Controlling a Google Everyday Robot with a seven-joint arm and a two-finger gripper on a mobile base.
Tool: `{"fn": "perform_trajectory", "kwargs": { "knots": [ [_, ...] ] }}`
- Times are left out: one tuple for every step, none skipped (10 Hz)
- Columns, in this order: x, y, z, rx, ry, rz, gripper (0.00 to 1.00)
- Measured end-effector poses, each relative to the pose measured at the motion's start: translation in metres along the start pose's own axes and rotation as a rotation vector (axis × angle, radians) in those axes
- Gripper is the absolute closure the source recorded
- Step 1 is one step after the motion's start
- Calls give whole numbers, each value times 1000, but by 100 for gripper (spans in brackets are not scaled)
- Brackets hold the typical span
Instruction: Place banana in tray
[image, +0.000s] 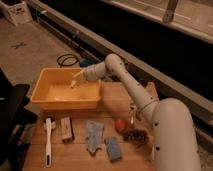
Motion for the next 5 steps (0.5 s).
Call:
{"fn": "perform_trajectory", "kwargs": {
  "knots": [
    [1, 4, 0, -7, 2, 4, 42],
    [2, 9, -1, -21, 17, 4, 31],
    [3, 10, -2, -23, 22, 4, 27],
    [3, 10, -2, -22, 22, 4, 27],
    [2, 10, -1, -23, 21, 4, 27]
  ]
}}
